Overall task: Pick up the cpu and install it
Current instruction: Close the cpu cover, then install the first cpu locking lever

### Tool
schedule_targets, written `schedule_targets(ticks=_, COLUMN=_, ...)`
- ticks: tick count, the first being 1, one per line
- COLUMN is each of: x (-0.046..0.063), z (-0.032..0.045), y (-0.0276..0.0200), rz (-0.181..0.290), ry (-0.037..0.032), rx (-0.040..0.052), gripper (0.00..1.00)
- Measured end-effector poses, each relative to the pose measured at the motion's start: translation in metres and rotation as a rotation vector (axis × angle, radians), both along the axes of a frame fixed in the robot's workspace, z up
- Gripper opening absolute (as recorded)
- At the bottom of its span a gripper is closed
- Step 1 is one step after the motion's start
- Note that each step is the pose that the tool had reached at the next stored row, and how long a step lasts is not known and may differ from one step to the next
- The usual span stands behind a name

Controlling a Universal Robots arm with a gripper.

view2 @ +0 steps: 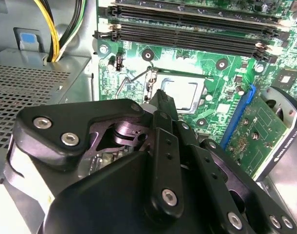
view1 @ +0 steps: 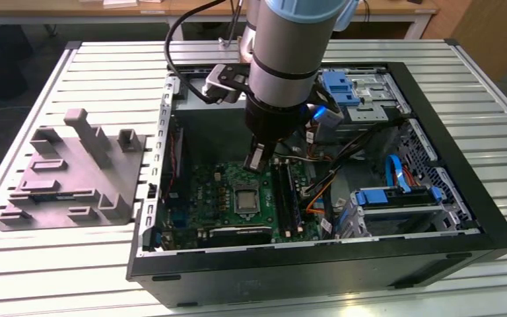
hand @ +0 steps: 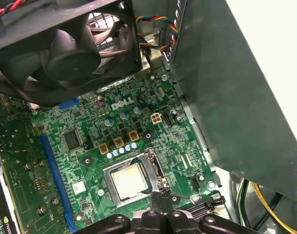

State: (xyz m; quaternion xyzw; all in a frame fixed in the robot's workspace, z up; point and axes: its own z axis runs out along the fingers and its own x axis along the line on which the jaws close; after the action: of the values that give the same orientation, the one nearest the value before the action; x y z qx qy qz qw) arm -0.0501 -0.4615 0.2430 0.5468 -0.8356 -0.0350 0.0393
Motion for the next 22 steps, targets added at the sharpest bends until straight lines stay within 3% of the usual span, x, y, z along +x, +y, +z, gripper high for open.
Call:
schedule_targets(ticks=12, x=0.0, z=0.0, y=-0.0006, rz=0.0, ry=-0.0001, rx=0.0, gripper=0.11)
schedule_targets(ticks=22, x=0.014, z=0.0, y=0.0023, rz=0.0, ry=-0.0001, rx=0.0004, gripper=0.11)
